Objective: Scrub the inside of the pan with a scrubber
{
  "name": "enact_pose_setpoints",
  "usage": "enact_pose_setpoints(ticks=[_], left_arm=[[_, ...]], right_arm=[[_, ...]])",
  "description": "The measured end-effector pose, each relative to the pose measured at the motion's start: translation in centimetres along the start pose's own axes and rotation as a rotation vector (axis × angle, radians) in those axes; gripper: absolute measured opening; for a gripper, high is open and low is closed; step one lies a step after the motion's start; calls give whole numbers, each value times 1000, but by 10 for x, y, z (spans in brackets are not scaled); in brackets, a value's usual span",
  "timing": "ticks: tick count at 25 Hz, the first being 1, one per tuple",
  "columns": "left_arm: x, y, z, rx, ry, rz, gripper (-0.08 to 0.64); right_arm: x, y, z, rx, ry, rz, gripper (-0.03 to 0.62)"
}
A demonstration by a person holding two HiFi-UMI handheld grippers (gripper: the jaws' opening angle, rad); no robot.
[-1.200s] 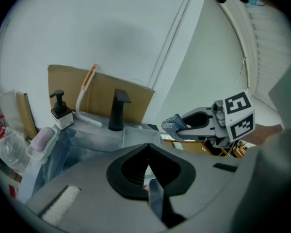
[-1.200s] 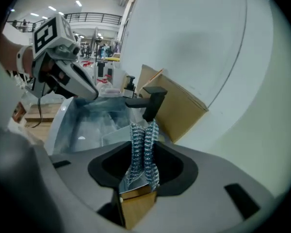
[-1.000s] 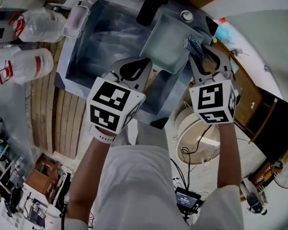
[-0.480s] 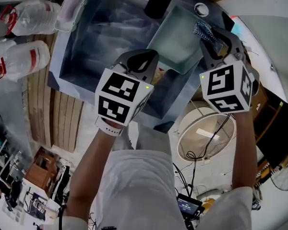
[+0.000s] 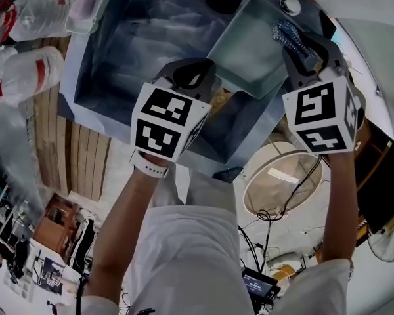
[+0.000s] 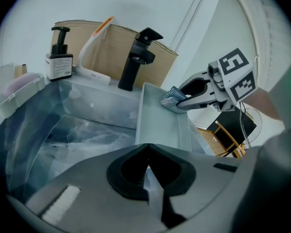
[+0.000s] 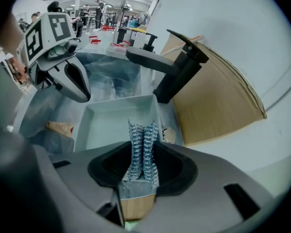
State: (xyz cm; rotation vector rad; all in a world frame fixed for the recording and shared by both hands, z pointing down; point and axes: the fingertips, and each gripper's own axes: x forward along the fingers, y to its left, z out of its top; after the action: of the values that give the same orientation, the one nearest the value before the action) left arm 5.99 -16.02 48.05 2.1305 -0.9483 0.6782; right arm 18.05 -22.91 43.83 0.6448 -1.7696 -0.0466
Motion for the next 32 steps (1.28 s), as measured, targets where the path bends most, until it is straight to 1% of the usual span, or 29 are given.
enact_pose_setpoints(ticks=[5, 8, 10, 15, 25, 28, 32], left_arm=[[3, 1, -12, -12, 22, -8, 3], [6, 2, -16, -18, 23, -15, 3], [8, 2, -17, -19, 23, -18, 3], [12, 1, -19, -14, 27, -23, 3], [13, 6, -28, -3, 43, -20, 3], [11, 7, -28, -6, 38, -19, 3], [6, 17, -26, -14, 16, 7, 3]], right_arm=[[5, 6, 0, -40, 33, 4, 133], [7, 11, -2, -67, 76, -1, 118], [8, 17, -3, -72, 102, 12, 115], [11, 46, -7, -72, 122, 73, 112], [19, 104, -11, -36, 167, 216, 112], [21, 120, -12, -45, 180, 259, 112], [23, 140, -13, -56, 189, 303, 112]])
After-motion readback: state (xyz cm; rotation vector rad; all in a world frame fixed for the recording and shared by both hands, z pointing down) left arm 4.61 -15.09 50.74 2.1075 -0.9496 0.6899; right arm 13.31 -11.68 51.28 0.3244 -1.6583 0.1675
